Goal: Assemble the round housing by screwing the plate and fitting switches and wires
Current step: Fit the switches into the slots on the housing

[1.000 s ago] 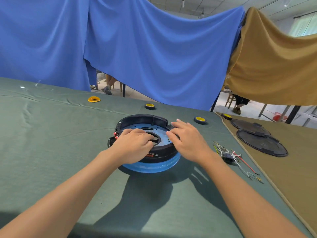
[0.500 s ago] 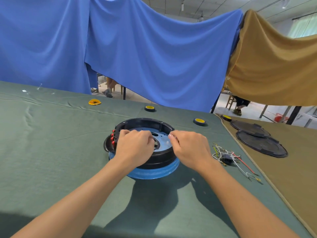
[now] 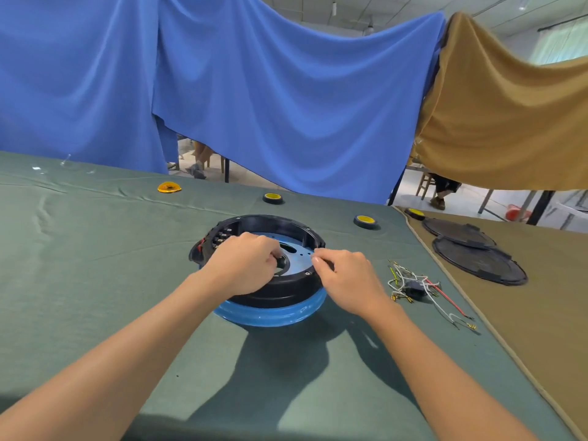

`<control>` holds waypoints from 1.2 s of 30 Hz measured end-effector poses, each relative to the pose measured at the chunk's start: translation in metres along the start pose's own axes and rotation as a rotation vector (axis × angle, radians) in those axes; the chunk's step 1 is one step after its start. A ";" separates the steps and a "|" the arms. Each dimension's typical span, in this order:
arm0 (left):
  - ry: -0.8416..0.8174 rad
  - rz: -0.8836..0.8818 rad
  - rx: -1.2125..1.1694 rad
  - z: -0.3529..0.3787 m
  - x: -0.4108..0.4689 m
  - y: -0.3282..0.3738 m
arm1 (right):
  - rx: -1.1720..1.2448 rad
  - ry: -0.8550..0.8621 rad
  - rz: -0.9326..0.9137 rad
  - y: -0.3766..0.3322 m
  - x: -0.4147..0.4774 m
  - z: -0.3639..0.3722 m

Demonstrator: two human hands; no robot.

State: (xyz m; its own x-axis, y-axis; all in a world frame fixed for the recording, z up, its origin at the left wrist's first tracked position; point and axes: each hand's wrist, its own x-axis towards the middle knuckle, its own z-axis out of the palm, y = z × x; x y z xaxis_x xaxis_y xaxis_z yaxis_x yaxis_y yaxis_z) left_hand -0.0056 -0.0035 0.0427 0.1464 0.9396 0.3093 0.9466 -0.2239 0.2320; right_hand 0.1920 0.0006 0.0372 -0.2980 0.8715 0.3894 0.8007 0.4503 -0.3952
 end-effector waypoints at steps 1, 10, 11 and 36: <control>0.025 0.008 -0.010 0.003 0.001 0.010 | 0.039 -0.031 0.022 0.003 -0.001 0.000; -0.002 0.012 0.020 0.026 0.025 0.067 | 0.116 0.081 0.126 0.064 -0.007 -0.033; -0.028 0.011 0.022 0.027 0.027 0.071 | 0.006 0.112 0.174 0.077 -0.007 -0.038; -0.289 0.067 -0.077 0.027 0.033 0.053 | -0.058 0.109 0.125 0.100 -0.014 -0.035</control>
State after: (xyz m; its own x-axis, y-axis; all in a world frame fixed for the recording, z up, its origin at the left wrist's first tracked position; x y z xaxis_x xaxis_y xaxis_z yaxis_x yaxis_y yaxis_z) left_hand 0.0571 0.0227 0.0405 0.2935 0.9545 0.0535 0.9092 -0.2960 0.2929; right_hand 0.2942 0.0267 0.0211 -0.1387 0.8925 0.4292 0.8577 0.3249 -0.3984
